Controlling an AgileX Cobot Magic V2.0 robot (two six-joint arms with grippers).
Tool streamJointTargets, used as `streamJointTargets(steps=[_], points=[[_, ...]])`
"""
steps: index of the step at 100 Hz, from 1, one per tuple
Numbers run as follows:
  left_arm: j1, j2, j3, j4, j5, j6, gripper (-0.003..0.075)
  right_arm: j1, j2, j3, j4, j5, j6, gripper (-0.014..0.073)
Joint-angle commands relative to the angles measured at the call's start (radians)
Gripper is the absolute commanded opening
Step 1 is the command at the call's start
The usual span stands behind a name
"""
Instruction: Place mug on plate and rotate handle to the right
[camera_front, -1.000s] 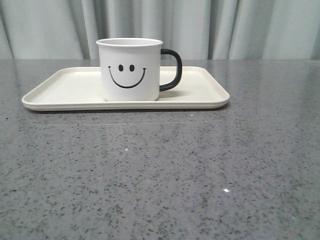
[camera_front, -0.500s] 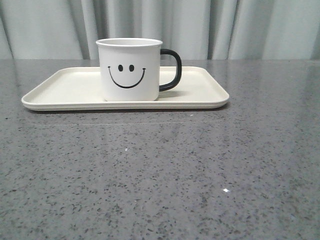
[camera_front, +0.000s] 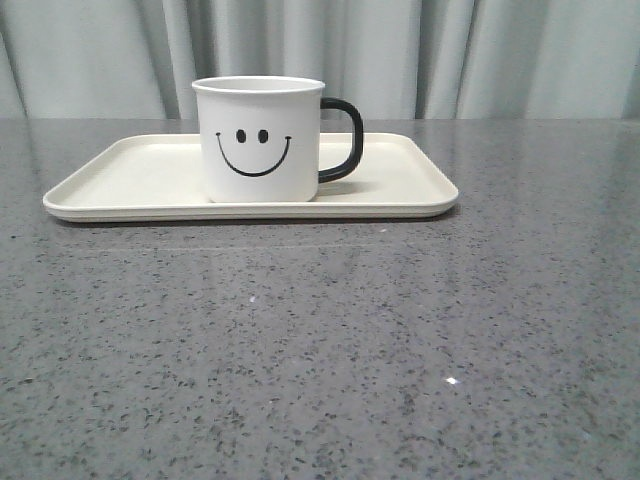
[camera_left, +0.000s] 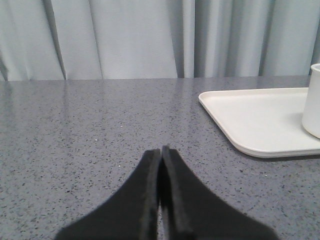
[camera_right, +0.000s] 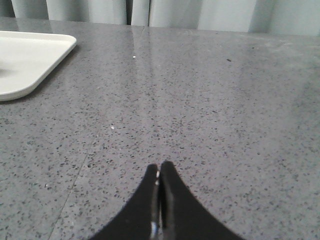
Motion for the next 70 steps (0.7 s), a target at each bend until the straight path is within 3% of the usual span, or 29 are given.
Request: streamJointTargets(steps=[1,70], points=[[0.003,-0.032,0.009,-0.008,-0.08,-0.003,-0.002,0.002,-0.001,0.009,0.021,-0.122,0.003,-0.0066],[0.003,-0.03,0.009,-0.008,-0.08,-0.003,-0.002,0.002,-0.106,0.016,0.028,-0.1,0.003,-0.0066]])
